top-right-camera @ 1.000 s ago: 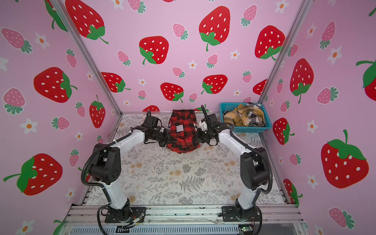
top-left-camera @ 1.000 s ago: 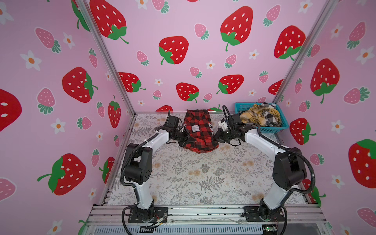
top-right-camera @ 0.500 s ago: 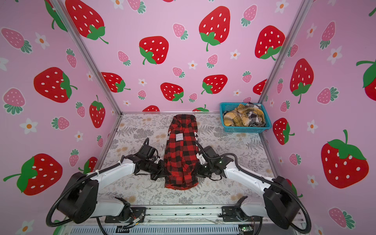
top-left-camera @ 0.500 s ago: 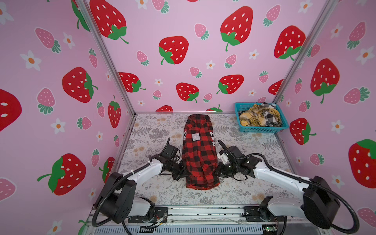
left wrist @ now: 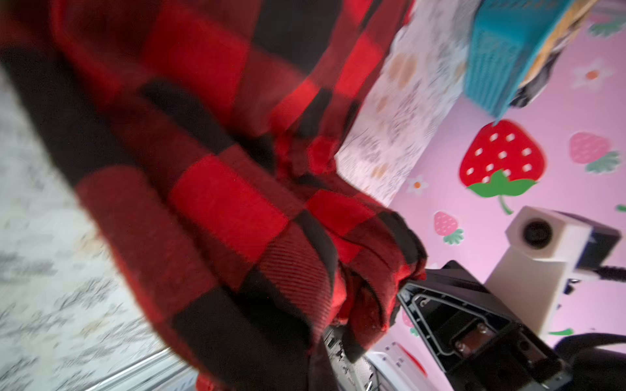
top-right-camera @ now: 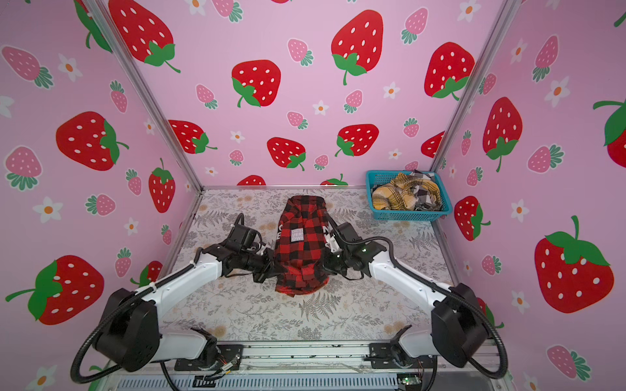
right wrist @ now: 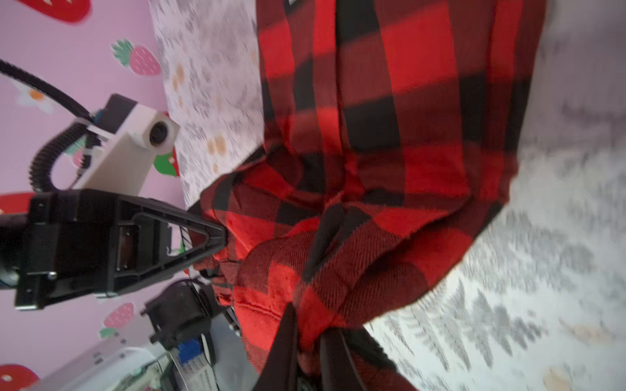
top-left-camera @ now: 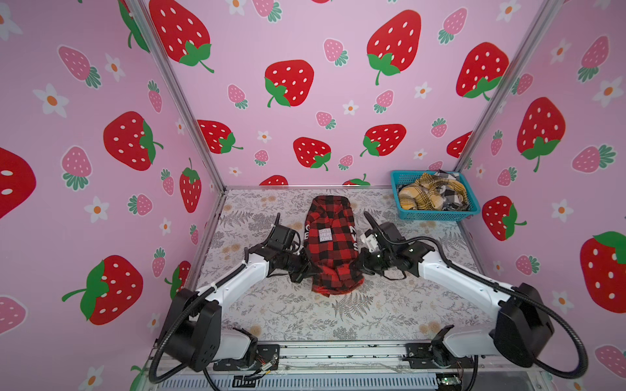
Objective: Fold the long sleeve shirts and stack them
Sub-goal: 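Lift the near end with both grippers and fold it toward the far end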
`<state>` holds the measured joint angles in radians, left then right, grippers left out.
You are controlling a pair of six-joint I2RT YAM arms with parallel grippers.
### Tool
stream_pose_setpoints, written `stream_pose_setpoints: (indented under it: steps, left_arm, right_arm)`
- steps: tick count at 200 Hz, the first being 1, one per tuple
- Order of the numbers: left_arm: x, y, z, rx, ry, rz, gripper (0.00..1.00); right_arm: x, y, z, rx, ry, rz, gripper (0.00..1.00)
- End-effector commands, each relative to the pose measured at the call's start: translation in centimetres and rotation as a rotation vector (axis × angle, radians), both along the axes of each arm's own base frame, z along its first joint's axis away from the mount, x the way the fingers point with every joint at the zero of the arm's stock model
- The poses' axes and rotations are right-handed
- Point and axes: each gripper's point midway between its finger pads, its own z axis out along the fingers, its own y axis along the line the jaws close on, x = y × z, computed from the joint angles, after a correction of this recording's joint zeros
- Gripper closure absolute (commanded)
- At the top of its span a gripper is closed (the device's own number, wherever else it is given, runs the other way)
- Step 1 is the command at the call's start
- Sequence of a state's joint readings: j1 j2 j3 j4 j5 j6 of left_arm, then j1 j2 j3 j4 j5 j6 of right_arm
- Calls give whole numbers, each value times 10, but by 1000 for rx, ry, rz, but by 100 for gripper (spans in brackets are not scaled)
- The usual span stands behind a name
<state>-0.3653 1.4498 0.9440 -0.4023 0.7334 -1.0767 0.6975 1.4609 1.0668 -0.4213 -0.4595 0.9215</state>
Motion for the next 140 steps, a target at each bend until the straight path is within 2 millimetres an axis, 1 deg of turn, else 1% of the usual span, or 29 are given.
stream_pose_setpoints:
  steps: [1,7,10,12,16,22,33,37,47,55,64,73,77,85,98,113,128,133,140]
  left_arm:
    - [68,1,10,-37,-55,36,77]
    - [91,-2,15,-56,-76,31,64]
    - [101,-3,15,-50,-81,23,49]
    - [107,-2,14,-40,-84,16,43]
    - [119,1,12,-5,-85,10,37]
    - [137,3,12,25,-92,0,36]
    - [168,9,15,30,-113,20,36]
    - [178,13,17,31,-116,41,35]
    - [200,22,31,8,-151,86,34]
    - [210,32,43,20,-178,120,31]
    - [215,44,56,43,-206,150,31]
    - [212,52,68,71,-236,172,32]
    - [210,55,70,89,-244,182,34]
    - [202,56,70,118,-254,183,39]
    - [185,44,61,133,-246,134,41]
    - [163,30,39,151,-206,72,40]
    - [149,20,17,159,-185,44,39]
    - [147,16,12,153,-182,40,40]
    - [145,9,6,143,-178,31,43]
  right_arm:
    - [62,0,2,-13,-54,8,86]
    - [85,0,-2,-25,-53,0,72]
    - [97,-2,-5,-36,-49,-8,63]
    - [105,-3,-8,-44,-46,-11,57]
    - [118,-3,-10,-46,-45,-10,46]
    - [137,-2,-13,-33,-45,-13,38]
    - [166,3,-7,-5,-60,-13,19]
    - [174,4,-4,-8,-71,-12,16]
    - [190,5,4,-21,-100,-13,9]
    - [198,2,13,-53,-134,-16,9]
    - [204,-3,24,-92,-180,-23,9]
    - [204,-8,30,-127,-215,-29,10]
    - [202,-10,34,-137,-233,-28,10]
    - [197,-14,35,-160,-252,-23,11]
    - [184,-23,25,-222,-259,-12,14]
    - [167,-22,7,-243,-258,20,15]
    - [151,-12,-10,-265,-252,75,23]
    - [146,-8,-16,-272,-254,92,25]
    - [141,0,-22,-273,-259,114,34]
